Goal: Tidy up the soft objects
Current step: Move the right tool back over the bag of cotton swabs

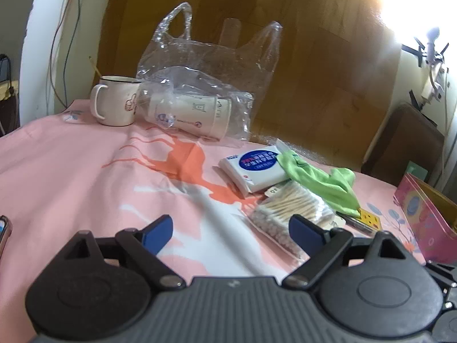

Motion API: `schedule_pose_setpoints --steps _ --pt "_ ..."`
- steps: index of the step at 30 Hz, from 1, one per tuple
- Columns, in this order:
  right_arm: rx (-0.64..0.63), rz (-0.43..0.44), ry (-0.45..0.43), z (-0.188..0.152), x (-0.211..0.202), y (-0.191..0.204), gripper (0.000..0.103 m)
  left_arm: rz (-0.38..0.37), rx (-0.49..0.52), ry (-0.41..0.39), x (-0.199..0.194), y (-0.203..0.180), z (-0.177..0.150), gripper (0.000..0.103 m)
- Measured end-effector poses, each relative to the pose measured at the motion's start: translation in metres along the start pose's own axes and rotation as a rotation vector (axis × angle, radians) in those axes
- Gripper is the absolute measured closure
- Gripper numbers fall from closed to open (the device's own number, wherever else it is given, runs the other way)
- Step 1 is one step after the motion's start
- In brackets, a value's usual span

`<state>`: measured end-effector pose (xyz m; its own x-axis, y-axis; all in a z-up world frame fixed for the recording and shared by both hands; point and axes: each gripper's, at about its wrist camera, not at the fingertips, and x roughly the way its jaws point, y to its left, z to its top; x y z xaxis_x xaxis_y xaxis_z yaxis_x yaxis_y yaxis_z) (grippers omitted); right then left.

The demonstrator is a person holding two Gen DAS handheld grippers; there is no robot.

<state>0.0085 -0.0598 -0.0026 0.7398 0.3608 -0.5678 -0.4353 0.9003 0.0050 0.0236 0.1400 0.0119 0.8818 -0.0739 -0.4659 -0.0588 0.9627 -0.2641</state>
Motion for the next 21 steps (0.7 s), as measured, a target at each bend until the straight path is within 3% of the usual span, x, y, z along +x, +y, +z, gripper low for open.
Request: schedule_pose_setpoints --steps 11,16,17,20,21 --pt "-0.062 0.040 -0.088 0.034 0.024 0.010 0.033 0.024 -0.060 -0.013 0.001 0.010 0.003 0.011" --pt "-0.067 0.042 -0.117 0.055 0.045 0.010 0.027 0.031 -0.075 -0.024 0.001 0.012 0.003 0.011" --pt "-0.058 0.049 -0.100 0.058 0.051 0.008 0.029 0.031 -0.077 -0.023 0.001 0.012 0.003 0.011" --pt "0.017 0.109 -0.035 0.062 0.062 -0.001 0.048 0.030 -0.076 -0.022 0.001 0.012 0.003 0.010" --pt "0.040 0.120 -0.039 0.061 0.060 -0.004 0.061 0.029 -0.074 -0.023 0.001 0.011 0.003 0.010"
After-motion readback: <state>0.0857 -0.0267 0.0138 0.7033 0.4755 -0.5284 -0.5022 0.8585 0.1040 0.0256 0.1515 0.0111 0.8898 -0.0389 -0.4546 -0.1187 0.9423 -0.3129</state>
